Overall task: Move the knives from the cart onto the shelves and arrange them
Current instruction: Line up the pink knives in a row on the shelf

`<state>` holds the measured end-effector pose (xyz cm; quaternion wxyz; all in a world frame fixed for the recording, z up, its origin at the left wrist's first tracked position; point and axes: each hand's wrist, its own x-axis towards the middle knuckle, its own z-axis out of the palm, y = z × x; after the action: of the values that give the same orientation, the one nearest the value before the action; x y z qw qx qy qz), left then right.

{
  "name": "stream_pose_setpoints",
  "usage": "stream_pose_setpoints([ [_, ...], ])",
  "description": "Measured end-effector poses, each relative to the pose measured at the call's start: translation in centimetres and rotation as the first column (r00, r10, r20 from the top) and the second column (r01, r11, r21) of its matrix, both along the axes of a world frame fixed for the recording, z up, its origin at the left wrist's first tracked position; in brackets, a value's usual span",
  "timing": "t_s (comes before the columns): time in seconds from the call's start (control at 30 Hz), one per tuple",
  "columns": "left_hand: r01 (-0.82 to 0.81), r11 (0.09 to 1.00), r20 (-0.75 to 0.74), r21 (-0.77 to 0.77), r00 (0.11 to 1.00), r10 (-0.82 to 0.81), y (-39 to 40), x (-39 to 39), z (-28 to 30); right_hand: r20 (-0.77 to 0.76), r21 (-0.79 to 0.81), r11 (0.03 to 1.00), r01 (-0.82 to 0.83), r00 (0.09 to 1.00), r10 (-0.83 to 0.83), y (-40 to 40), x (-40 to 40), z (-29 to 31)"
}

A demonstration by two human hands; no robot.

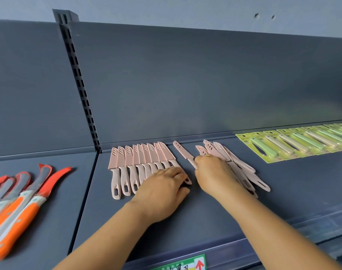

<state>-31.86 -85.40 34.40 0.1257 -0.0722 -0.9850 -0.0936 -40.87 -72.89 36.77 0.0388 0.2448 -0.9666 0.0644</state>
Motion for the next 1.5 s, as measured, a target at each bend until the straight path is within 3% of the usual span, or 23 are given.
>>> stream_pose_setpoints([
  [0.1,-0.005,1.000,-0.009,0.029,1.000,0.006,0.0,0.1,-0.1,0.021,-0.009,1.000,0.024,1.000,-0.023,-0.5,-0.2,0.5],
  [0.2,-0.009,0.999,-0.024,0.051,1.000,0.010,0.1,0.2,-0.1,0.139,-0.197,0.978,0.065,0.990,-0.038,-1.0,-0.8,0.5],
  [0.3,-0.031,0.998,-0.021,0.047,0.999,0.032,0.0,0.1,-0.1,0.319,-0.431,0.894,0.125,0.948,0.020,-1.4,-0.5,0.9],
  [0.43,-0.041,0.999,-0.005,0.023,0.999,0.041,-0.1,0.1,-0.2,0.416,-0.510,0.839,0.192,0.908,0.045,-1.9,0.1,1.0],
  [0.53,-0.044,0.998,0.001,0.038,0.999,0.044,-0.2,0.1,-0.3,0.424,-0.471,0.858,0.205,0.905,0.016,-2.2,0.2,0.8],
  [0.73,-0.044,0.998,-0.002,0.045,0.999,0.044,-0.1,0.3,-0.1,0.278,-0.280,0.952,0.125,0.959,-0.044,-2.5,0.8,1.1],
  [0.97,-0.036,0.998,-0.013,0.044,0.999,0.037,-0.2,0.3,-0.3,0.250,-0.228,0.970,0.078,0.968,-0.019,-2.4,0.7,0.5],
  [1.17,0.031,0.999,0.026,-0.029,0.999,-0.031,-0.2,-0.2,-0.4,0.031,-0.055,0.993,0.108,0.994,-0.107,1.5,0.5,-0.1],
  [1.3,0.049,0.999,0.024,-0.012,0.999,-0.049,-0.2,-0.6,-0.8,0.067,0.062,0.998,0.022,0.997,-0.026,3.2,0.7,-0.4],
  [1.5,0.061,0.998,0.018,0.028,0.998,-0.061,-0.3,-0.4,-0.9,0.101,0.030,0.996,-0.078,0.992,0.075,3.2,0.3,-0.1],
])
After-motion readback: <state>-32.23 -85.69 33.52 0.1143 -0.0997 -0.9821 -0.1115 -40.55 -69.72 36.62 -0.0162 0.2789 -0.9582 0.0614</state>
